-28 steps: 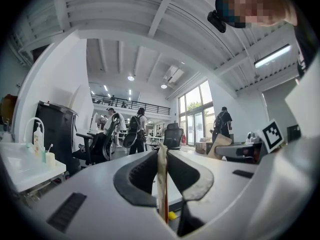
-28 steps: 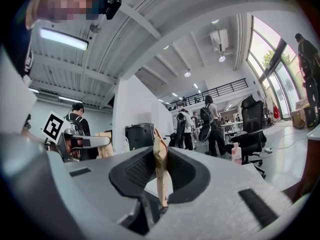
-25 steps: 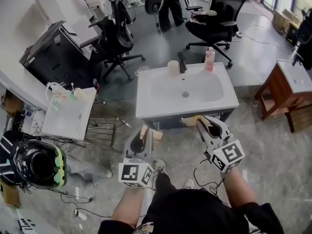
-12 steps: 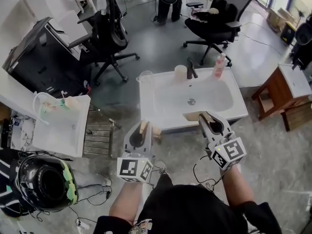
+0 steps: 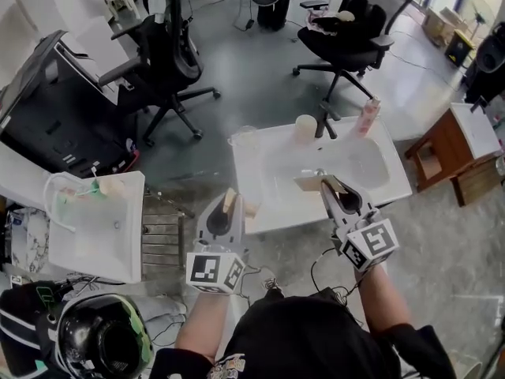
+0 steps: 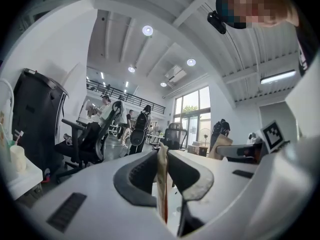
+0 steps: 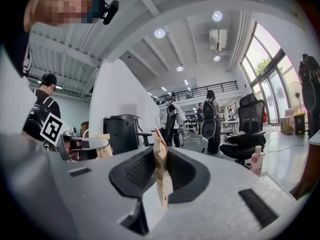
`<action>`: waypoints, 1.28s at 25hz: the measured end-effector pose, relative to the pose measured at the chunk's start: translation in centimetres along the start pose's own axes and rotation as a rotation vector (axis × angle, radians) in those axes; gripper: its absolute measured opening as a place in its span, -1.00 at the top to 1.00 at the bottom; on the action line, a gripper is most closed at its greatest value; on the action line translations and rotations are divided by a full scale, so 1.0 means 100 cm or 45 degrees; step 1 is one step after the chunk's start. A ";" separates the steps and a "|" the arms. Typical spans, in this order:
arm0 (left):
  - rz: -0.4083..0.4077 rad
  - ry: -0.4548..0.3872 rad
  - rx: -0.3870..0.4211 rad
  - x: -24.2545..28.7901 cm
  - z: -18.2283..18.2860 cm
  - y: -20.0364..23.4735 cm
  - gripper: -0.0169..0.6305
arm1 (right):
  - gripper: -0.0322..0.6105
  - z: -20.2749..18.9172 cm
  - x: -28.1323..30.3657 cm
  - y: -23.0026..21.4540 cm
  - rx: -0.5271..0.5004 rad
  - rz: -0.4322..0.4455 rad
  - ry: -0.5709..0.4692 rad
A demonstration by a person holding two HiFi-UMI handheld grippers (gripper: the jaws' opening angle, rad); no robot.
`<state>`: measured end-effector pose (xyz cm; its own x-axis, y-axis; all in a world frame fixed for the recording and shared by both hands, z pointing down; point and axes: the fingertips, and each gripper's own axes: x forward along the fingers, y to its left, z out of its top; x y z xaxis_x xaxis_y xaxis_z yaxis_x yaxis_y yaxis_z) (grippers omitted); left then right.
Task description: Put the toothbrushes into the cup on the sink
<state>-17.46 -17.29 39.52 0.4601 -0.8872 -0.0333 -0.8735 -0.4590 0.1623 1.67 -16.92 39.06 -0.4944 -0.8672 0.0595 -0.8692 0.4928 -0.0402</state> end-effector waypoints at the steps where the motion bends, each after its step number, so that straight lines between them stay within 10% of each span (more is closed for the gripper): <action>1: -0.004 -0.002 -0.001 0.004 -0.001 0.005 0.76 | 0.67 0.001 0.006 0.000 -0.001 -0.001 0.003; 32: 0.244 -0.087 0.113 0.078 0.018 -0.056 0.76 | 0.67 0.019 0.025 -0.103 -0.022 0.265 -0.074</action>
<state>-9.25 -21.67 36.59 0.2752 -0.9583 -0.0773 -0.9558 -0.2813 0.0850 9.36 -24.32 37.78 -0.6624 -0.7492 -0.0055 -0.7488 0.6622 -0.0283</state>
